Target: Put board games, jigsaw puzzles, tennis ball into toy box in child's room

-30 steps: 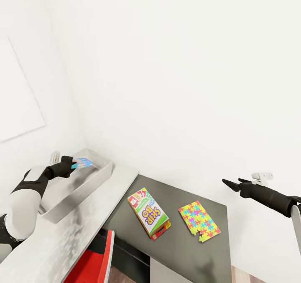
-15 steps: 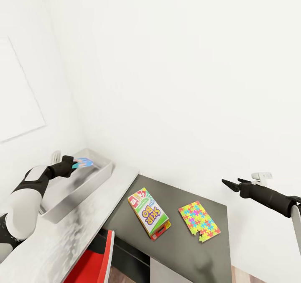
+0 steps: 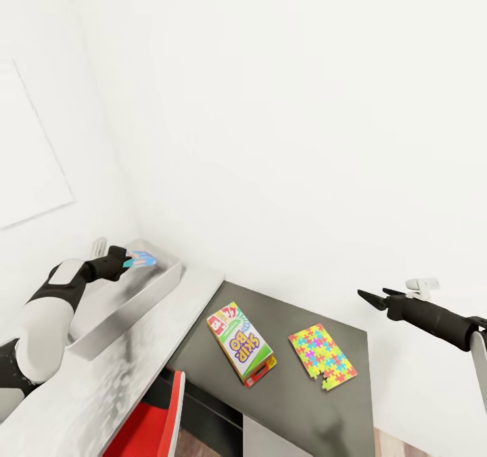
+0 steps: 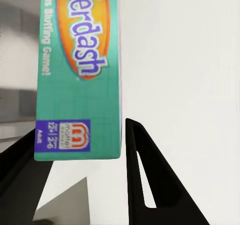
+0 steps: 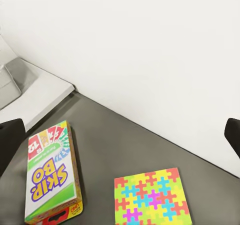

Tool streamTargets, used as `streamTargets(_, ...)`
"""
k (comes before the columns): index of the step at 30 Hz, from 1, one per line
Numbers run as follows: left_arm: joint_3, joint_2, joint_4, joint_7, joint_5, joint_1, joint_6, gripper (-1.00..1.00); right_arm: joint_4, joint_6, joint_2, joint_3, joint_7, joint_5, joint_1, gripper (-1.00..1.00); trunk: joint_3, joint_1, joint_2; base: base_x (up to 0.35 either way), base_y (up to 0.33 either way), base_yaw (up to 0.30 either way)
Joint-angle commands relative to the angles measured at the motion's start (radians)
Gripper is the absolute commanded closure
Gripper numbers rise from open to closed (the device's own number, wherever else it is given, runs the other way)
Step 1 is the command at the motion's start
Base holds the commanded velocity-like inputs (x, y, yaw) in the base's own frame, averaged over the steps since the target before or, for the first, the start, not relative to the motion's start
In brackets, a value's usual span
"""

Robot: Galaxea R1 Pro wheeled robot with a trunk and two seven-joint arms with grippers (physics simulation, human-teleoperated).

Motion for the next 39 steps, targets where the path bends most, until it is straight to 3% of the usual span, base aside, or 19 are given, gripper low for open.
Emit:
streamTargets(1, 0.003, -0.001, -0.001, 0.011, 0.010, -0.003, 0.005, 1.00, 0.000, 0.008, 0.000, -0.001, 0.000, -0.006, -0.001, -1.00, -0.003, 0.001, -0.002, 0.000, 0.000, 0.000)
streamTargets(35, -0.007, 0.007, 0.002, 0.015, 0.001, -0.007, -0.005, 1.00, 0.000, 0.008, 0.000, 0.001, 0.003, -0.007, -0.001, -1.00, -0.057, 0.001, -0.002, 0.000, 0.000, 0.000)
streamTargets(39, -0.007, 0.004, 0.002, 0.014, -0.023, -0.007, -0.007, 1.00, 0.000, 0.008, 0.000, 0.001, 0.003, -0.006, -0.001, -1.00, -0.063, 0.001, -0.002, 0.000, 0.000, 0.000)
